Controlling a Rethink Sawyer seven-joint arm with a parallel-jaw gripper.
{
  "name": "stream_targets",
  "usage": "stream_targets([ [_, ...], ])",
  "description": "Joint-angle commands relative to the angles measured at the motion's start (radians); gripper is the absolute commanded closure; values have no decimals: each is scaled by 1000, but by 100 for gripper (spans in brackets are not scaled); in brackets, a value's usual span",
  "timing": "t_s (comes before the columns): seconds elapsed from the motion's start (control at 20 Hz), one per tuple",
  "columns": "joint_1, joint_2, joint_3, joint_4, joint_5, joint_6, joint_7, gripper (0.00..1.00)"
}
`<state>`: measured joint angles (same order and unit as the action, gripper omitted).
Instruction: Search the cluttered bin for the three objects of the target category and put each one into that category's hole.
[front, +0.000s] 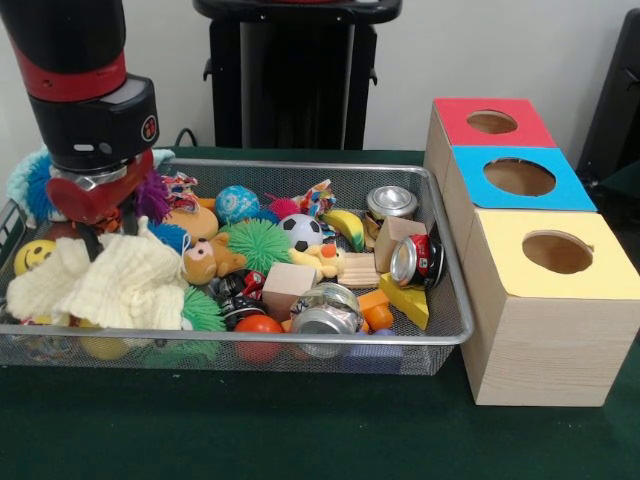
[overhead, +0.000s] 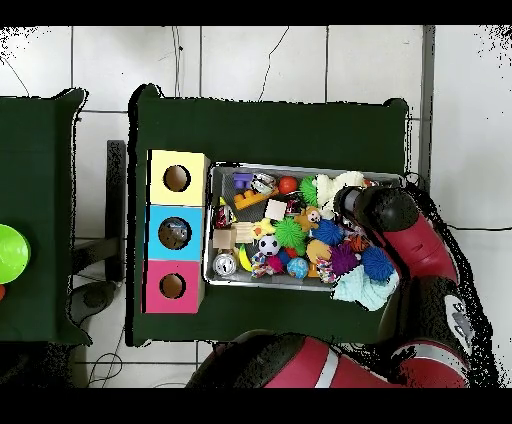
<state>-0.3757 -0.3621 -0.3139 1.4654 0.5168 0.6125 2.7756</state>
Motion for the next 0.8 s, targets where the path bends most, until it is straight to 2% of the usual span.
stream_targets([
  [0.05,-8,27,45,10,-5,35,112,0],
  [0.25,-3,8,40,28,-3,43,113,0],
  [0.5,-9,10,46,36,-19,7,76,0],
  [0.55,-10,9,49,39,-21,0,71,100],
  [0.8,2,4,37,43,-13,-12,95,100],
])
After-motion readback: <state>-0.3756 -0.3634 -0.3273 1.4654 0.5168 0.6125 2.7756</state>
